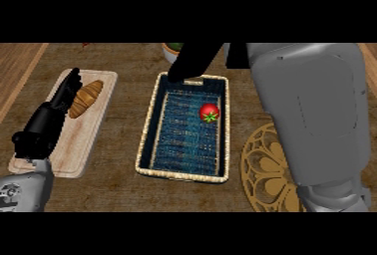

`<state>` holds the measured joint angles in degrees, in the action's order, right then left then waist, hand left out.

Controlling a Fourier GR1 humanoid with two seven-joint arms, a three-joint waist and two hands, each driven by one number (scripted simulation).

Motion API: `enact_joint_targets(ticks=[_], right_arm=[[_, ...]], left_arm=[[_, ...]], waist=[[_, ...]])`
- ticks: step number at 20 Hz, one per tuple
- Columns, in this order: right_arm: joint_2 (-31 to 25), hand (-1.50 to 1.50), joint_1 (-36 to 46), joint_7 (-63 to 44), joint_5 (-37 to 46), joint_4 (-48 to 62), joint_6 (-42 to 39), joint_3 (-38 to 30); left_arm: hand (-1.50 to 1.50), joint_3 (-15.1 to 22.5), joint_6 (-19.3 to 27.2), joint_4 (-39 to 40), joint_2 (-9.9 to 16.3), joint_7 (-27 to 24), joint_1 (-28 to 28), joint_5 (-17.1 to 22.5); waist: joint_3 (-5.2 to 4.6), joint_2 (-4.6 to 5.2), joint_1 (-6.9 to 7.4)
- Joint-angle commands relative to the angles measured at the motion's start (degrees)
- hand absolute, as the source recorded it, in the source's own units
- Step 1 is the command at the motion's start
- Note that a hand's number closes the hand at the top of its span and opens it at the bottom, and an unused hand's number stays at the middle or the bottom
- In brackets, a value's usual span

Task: Pick the tomato from the placemat and place it in the basket

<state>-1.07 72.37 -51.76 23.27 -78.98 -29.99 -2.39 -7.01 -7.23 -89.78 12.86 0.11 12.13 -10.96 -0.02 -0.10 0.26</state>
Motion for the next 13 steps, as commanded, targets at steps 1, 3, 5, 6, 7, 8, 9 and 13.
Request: enact_joint_targets(ticks=[1,3,5,6,7,8,9,13], right_arm=[[1.0,-1.5,-2.2,-1.6,0.8,-4.2,9.9,-5.2],[-1.0,-1.5,1.4,-0.5,2.7,-0.6,15.2,-10.0],[-3.3,-1.5,-1.0,-0.1,3.2,-1.7,16.6,-12.1],[-3.7,-1.5,-0.8,-0.3,3.7,-0.2,18.3,-13.4],[-5.7,-1.5,-2.6,1.2,3.6,-0.9,18.2,-14.4],[-6.4,-1.5,-2.7,0.6,2.9,-2.5,18.8,-16.0],[-8.4,-1.5,-4.3,0.8,2.2,-3.1,18.3,-17.7],[-13.9,-1.5,-5.6,4.8,0.8,-1.3,19.8,-22.5]], left_arm=[[0.0,-0.7,-0.4,0.3,0.5,-1.2,-1.9,0.3],[0.0,0.3,-0.1,0.7,-0.3,0.1,0.4,-0.1],[0.0,-0.9,-0.7,-0.2,1.0,-0.9,-1.0,0.3],[0.0,-0.3,-1.0,0.6,1.0,-0.6,0.0,0.0],[0.0,-1.5,-1.4,1.2,1.4,-0.8,0.4,1.2],[0.0,-1.5,-0.6,-0.7,1.2,1.8,1.5,1.0],[0.0,-1.3,-0.7,0.3,1.4,-1.1,-1.0,0.3],[0.0,-1.8,-2.0,0.2,1.8,1.1,1.3,1.7]], waist=[[0.04,-0.1,-0.29],[0.0,0.32,0.09],[0.02,0.14,-0.04],[0.01,0.25,-0.1],[0.02,0.25,-0.32],[0.06,0.03,-0.44],[0.05,0.06,-0.54],[0.04,0.19,-0.41]])
